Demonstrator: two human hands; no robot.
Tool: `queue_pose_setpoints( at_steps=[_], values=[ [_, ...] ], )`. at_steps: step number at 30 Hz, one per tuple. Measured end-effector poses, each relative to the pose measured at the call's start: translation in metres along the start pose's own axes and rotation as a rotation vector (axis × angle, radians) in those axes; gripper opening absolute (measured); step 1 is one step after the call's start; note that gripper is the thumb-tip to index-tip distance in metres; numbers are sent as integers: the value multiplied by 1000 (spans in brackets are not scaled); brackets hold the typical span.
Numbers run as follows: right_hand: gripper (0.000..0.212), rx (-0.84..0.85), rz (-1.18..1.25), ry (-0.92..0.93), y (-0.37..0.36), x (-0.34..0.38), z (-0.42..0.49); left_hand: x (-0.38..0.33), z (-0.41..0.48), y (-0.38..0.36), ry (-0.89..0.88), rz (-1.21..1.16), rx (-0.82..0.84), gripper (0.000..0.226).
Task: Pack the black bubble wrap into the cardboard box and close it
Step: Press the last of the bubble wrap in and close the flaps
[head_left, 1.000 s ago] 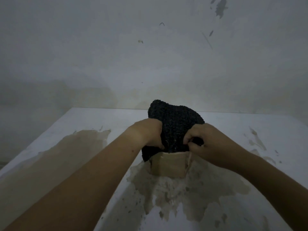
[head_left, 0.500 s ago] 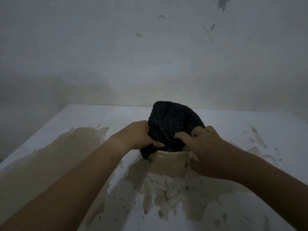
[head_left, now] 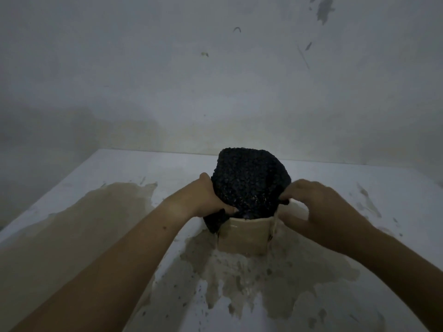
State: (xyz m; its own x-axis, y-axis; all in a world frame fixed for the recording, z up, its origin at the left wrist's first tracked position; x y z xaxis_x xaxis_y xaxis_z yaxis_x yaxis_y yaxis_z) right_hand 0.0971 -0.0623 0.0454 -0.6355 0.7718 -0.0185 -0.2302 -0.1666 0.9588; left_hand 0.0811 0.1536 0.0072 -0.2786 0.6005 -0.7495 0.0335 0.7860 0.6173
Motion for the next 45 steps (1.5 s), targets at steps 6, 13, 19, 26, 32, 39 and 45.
queue_pose_setpoints(
  at_steps=[6,13,19,26,32,39,45],
  values=[
    [41,50,-244,89,-11,24,-5,-6,-4,-2,-100,-34,-15,77],
    [39,143,-433,4,-27,27,12,-4,-3,-7,-107,-84,-6,72],
    [46,220,-388,34,-31,23,17,-6,-3,-7,-99,-46,-2,77],
    [63,74,-362,11,-5,4,18,-5,-3,-6,-89,-12,18,77],
    [40,66,-408,40,-8,3,23,-5,-2,-9,-75,10,43,79],
    [54,-46,-244,41,-23,12,9,-4,2,-11,-11,74,54,79],
    [40,61,-378,-54,-40,6,23,-7,4,-12,-5,117,81,88]
  ],
)
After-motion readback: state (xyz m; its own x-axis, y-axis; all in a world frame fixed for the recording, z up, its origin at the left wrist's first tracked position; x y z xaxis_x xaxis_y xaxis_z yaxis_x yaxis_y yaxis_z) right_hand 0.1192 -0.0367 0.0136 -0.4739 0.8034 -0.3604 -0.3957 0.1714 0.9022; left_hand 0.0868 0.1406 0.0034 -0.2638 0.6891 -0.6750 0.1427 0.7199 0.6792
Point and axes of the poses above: each hand's wrist, its own z-axis towards the middle knuckle, its own y-axis out of the back of the hand, x = y × z, the point moved 9 cm from there along z, towards the middle knuckle, and after that the axes turned 12 degrees about -z, right-handed, at the moved point
